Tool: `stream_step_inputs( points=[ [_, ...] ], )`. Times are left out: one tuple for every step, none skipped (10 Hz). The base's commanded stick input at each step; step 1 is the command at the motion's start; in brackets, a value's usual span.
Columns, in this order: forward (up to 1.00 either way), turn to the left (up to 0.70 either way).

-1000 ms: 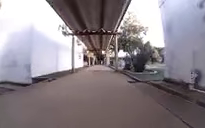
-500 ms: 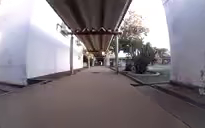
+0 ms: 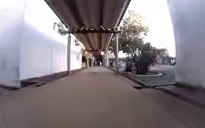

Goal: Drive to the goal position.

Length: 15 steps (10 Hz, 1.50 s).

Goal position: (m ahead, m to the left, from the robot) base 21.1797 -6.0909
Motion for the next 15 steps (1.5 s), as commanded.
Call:
stream_step_inputs(
  points=[
    [0.7,0.0],
    [0.7,0.0],
    [0.7,0.0],
    [0.7,0.0],
    [0.7,0.0],
    [0.7,0.0],
    [0.7,0.0],
    [0.7,0.0],
    [0.7,0.0],
    [0.7,0.0],
    [0.7,0.0],
    [0.7,0.0],
    [0.7,0.0],
    [0.7,0.0],
    [0.7,0.0]
  ],
)
